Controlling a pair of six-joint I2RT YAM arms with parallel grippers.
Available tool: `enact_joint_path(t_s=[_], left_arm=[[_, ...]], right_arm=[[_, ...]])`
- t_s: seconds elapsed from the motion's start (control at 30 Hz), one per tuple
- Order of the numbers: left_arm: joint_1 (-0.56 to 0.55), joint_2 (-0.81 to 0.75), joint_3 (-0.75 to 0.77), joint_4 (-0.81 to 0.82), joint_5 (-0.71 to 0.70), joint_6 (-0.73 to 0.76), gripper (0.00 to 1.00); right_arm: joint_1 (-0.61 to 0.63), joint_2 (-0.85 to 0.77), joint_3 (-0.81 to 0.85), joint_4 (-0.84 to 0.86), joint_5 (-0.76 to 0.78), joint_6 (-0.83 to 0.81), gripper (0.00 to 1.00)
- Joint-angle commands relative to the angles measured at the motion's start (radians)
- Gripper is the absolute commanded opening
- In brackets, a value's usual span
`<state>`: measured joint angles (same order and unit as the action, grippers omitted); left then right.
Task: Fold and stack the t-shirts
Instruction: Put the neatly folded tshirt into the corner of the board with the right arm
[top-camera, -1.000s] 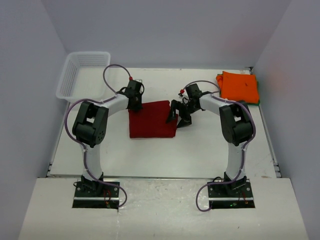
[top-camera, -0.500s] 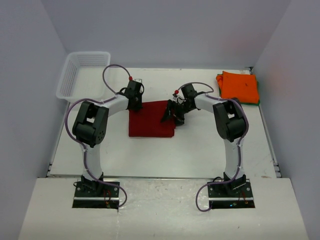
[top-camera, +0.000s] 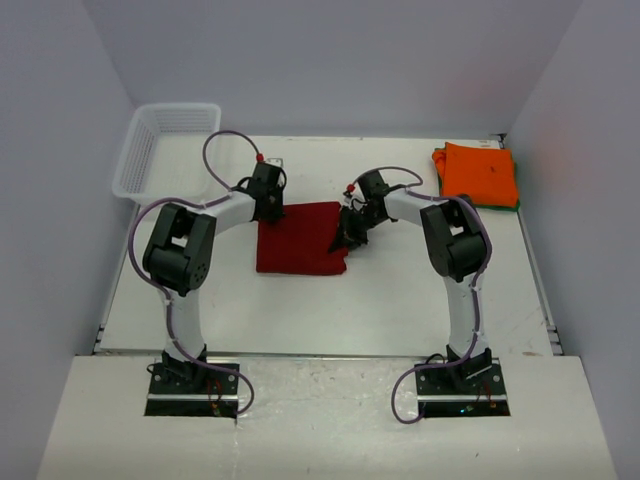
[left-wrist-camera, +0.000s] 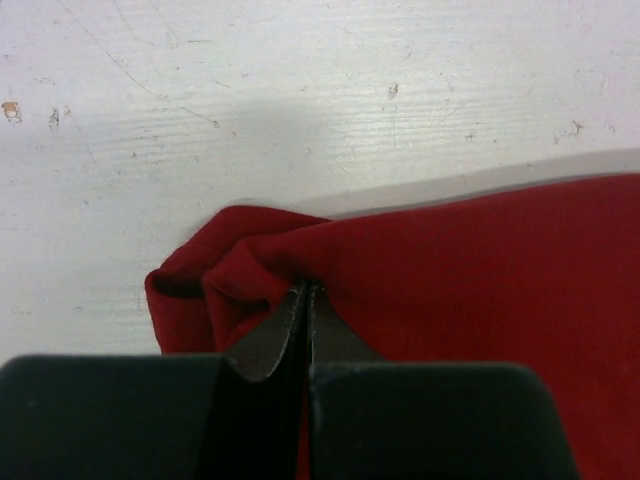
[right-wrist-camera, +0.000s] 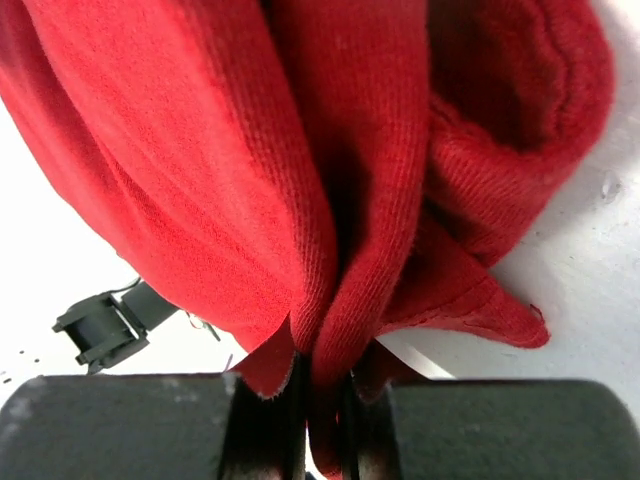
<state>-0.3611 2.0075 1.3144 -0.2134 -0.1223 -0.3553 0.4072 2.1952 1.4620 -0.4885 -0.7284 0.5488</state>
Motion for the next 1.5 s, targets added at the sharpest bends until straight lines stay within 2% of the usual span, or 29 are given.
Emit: enact_joint_path(t_s=[0.0, 0.17, 0.47, 0.83, 0.97, 1.17, 1.47], left_arm=[[0.005, -0.026, -0.061, -0.009, 0.027, 0.006, 0.00], [0.004, -0.102, -0.110, 0.098, 0.067, -0.005, 0.00], [-0.024, -0.197, -0.067, 0.094, 0.118, -0.010, 0.00], [-0.091, -0.314, -0.081, 0.075, 0.105, -0.046, 0.00], [-0.125, -0.374, -0.110, 0.069, 0.064, -0.066, 0.00], [-0.159, -0.414, -0.179, 0.055, 0.052, -0.126, 0.00], [-0.173, -0.431, -0.253, 0.069, 0.047, -0.123, 0.00]], right_arm=[[0.007, -0.012, 0.055, -0.041, 0.066, -0.038, 0.00], [0.010, -0.028, 0.130, -0.137, 0.156, -0.105, 0.00], [0.012, -0.049, 0.279, -0.291, 0.368, -0.208, 0.00], [0.005, -0.017, 0.420, -0.390, 0.817, -0.257, 0.00], [-0.016, -0.014, 0.475, -0.424, 0.935, -0.260, 0.00], [-0.076, 0.001, 0.583, -0.467, 1.055, -0.280, 0.00], [-0.108, 0.018, 0.702, -0.550, 1.214, -0.311, 0.00]])
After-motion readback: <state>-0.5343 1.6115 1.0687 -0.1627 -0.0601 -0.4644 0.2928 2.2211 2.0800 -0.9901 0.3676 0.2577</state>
